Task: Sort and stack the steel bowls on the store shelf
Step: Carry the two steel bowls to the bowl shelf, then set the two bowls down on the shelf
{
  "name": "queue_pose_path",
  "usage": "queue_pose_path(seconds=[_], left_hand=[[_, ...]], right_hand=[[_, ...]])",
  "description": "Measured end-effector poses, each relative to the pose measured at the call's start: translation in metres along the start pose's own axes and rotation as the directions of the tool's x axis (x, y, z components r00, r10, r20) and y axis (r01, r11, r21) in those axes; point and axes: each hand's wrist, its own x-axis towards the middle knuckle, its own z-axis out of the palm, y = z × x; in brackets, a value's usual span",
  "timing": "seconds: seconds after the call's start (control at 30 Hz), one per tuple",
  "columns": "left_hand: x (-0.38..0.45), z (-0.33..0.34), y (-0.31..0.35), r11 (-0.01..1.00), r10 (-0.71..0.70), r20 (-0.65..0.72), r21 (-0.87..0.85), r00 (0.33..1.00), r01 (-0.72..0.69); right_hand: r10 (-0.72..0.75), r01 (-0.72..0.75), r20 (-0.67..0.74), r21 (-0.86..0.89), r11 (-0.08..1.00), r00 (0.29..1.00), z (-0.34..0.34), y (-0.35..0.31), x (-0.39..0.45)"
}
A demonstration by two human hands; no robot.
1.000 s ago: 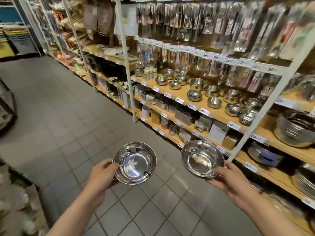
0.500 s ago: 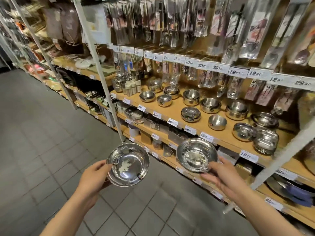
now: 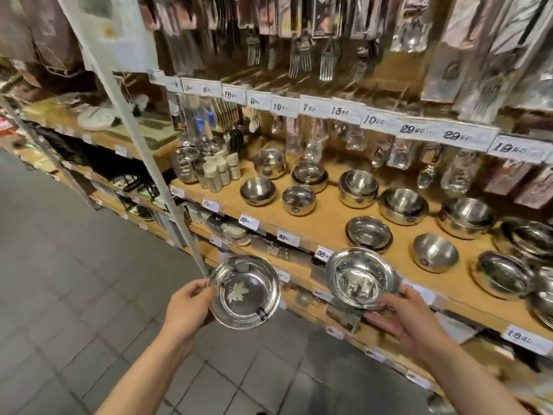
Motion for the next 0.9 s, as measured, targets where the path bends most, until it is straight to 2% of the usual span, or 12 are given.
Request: queue_pose_path(seconds=[0.2,0.3,0.4,0.6,0.73,0.9], left_hand=[[0.104,0.044,0.06,0.991,0.077,0.098,0.105,0.992,-0.088],[0.137,0.084,0.071,0.985,0.063,0.208,0.145,0.976,-0.094],[0.163,0.126,0.074,0.981,0.016,0.296,0.181,0.955,-0.072],[0.218,0.199,0.069,0.958,-0.069,0.328,0.286,0.942,-0.029],[0.247,0.236,0.068,0.93,-0.045,0.376,0.355,0.925,-0.099],[0.27,0.267,0.059,0.895,-0.098,0.429,0.433,0.898,-0.109]], right_hand=[[-0.039,0.046,-0.139,0.052,0.998,0.99,0.036,-0.013,0.05],[-0.041,0.054,-0.195,0.06,0.997,0.98,0.044,-0.019,0.069],[-0.029,0.051,-0.228,0.089,0.995,0.973,0.048,-0.027,0.096],[0.021,0.026,-0.294,0.153,0.988,0.956,0.04,-0.041,0.15],[0.026,0.03,-0.332,0.162,0.986,0.943,0.039,-0.054,0.185],[0.007,0.052,-0.324,0.172,0.984,0.946,0.046,-0.065,0.209]])
